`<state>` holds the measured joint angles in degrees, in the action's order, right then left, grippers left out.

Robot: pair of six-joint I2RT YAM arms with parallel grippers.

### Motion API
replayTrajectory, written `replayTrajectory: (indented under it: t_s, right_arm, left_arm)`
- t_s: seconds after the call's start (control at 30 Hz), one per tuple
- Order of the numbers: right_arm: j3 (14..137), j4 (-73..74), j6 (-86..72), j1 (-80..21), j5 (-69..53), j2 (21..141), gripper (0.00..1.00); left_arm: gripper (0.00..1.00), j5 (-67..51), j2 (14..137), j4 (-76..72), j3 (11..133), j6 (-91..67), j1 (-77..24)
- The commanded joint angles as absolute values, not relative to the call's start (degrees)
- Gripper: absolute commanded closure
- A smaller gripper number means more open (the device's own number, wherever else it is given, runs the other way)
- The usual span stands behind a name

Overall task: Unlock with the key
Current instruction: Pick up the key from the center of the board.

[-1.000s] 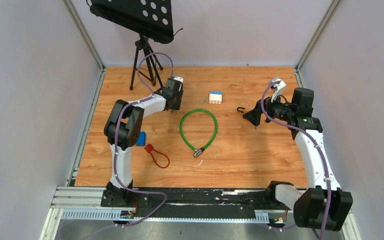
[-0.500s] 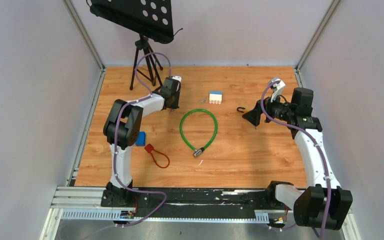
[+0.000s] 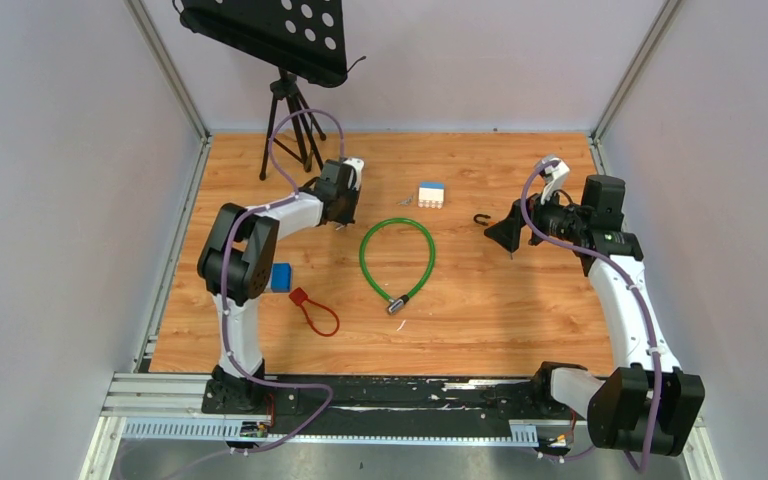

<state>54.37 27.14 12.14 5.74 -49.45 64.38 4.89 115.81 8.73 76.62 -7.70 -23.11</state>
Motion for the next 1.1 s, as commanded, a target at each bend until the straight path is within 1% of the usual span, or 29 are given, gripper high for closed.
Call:
replayTrajectory:
  t_s: [0.0, 0.13, 0.2, 0.3, 0.4, 0.47, 0.63, 0.7, 0.83, 1.07]
  right_arm:
    - [55.0, 26.3, 13.3, 5.8, -50.4, 64.3, 0.00]
    - [54.5, 26.3, 14.7, 5.8, -54.0, 64.2, 0.00]
    - [53.8, 26.1, 15.4, 5.7, -58.1, 63.8, 0.00]
    - [53.1, 25.7, 16.6, 4.0, -59.9, 63.2, 0.00]
    - [52.9, 25.5, 17.2, 0.5, -59.5, 62.9, 0.00]
    - [53.0, 25.1, 17.4, -3.6, -58.8, 62.8, 0.00]
    - [54.4, 23.4, 19.1, -11.8, -57.2, 64.0, 0.00]
    - [56.0, 23.6, 21.1, -15.5, -56.8, 65.0, 0.01]
    - [59.6, 24.6, 27.1, -23.6, -53.3, 67.6, 0.07]
    - [60.3, 20.1, 30.6, -30.9, -46.7, 71.0, 0.13]
  left_arm:
    - [1.00, -2.9, 108.7, 7.3, 71.8, -3.0, -22.8]
    - [1.00, -11.2, 102.2, 4.8, 66.4, -0.1, -22.8]
    - [1.00, -15.3, 98.9, 4.9, 63.9, 2.7, -22.8]
    - [1.00, -20.1, 92.9, 5.7, 60.4, 5.1, -22.8]
    - [1.00, -24.5, 86.6, 6.5, 56.9, 8.0, -22.8]
    - [1.00, -27.9, 82.7, 7.8, 55.7, 9.9, -22.8]
    - [1.00, -38.0, 75.2, 11.9, 56.4, 10.4, -23.0]
    - [1.00, -41.1, 73.7, 13.1, 57.9, 10.0, -23.5]
    - [1.00, -44.7, 71.8, 14.0, 59.7, 8.6, -25.3]
    - [1.00, -50.8, 71.1, 10.7, 60.2, 1.2, -28.4]
